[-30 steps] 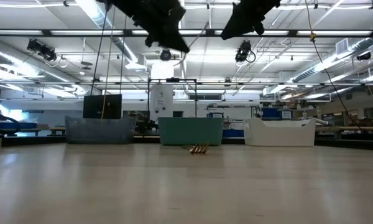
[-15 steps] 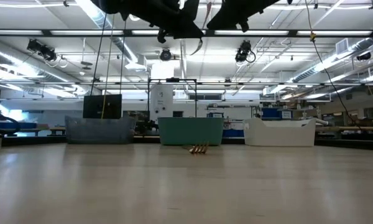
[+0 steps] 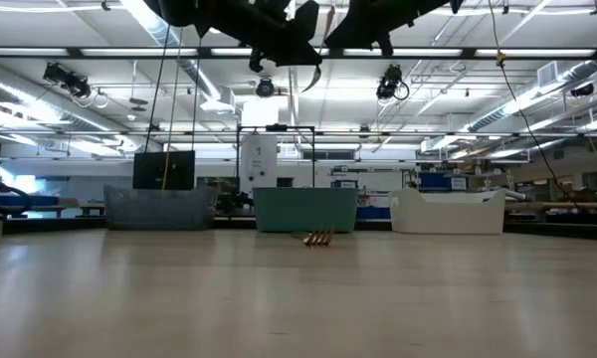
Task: Sort silverware by color (type)
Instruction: Put the orange fork into the white bin
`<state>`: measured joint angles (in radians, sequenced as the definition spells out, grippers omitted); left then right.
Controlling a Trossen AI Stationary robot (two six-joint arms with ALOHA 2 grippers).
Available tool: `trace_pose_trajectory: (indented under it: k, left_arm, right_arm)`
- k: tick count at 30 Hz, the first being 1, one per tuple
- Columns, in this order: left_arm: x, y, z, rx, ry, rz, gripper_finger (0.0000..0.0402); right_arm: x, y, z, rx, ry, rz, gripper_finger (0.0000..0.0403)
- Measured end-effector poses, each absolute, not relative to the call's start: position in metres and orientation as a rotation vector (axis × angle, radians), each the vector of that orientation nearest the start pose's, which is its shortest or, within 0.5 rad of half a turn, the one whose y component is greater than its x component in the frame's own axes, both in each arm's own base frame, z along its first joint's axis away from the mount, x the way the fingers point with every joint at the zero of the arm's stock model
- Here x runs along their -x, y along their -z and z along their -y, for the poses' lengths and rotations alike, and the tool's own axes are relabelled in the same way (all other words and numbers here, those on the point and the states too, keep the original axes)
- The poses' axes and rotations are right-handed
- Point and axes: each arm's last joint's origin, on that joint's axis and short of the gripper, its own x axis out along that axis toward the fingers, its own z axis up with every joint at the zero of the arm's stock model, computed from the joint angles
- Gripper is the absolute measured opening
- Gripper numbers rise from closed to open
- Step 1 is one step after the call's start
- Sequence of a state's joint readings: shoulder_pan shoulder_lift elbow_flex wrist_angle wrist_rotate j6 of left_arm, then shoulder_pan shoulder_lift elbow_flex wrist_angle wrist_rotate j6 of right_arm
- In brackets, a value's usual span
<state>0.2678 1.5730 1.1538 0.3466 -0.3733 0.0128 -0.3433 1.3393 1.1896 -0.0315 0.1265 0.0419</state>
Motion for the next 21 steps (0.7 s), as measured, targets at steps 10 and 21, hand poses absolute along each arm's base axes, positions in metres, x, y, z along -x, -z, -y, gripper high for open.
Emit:
trace_pose_trajectory:
  k: [10, 21]
  left_arm:
    - [-0.347, -0.315, -0.106, -0.017, -0.635, -0.089, 0.0009]
    - [-0.347, -0.313, -0.106, -0.021, -0.625, -0.105, 0.0015]
  right_arm:
    - [-0.304, -0.355, 0.115, -0.14, 0.473, -0.116, 0.0066]
    - [-0.301, -0.355, 0.121, -0.151, 0.479, -0.126, 0.0012]
